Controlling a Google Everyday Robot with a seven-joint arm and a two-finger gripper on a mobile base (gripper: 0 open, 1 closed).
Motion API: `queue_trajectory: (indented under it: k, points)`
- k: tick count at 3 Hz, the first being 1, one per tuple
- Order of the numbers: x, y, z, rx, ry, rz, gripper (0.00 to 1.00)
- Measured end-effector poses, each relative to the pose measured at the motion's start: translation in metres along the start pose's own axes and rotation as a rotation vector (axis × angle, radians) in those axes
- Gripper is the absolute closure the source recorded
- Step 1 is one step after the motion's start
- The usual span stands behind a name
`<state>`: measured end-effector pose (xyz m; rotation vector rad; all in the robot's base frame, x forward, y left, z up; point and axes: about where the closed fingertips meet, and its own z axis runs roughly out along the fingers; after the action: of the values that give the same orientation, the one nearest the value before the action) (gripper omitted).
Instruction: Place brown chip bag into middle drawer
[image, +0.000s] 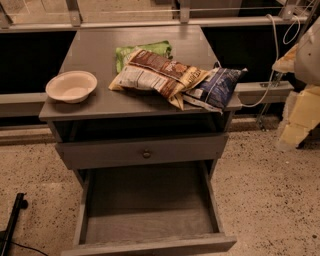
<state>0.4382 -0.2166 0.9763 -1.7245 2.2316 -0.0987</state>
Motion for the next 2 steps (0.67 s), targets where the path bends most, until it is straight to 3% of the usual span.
queue_trajectory:
  k: [1,2]
  points:
    - [0.000,0.000,0.000,0.000,0.000,0.000,0.00]
    - [-0.025,-0.020,0.013,0.003,-0.025,-0.021,0.00]
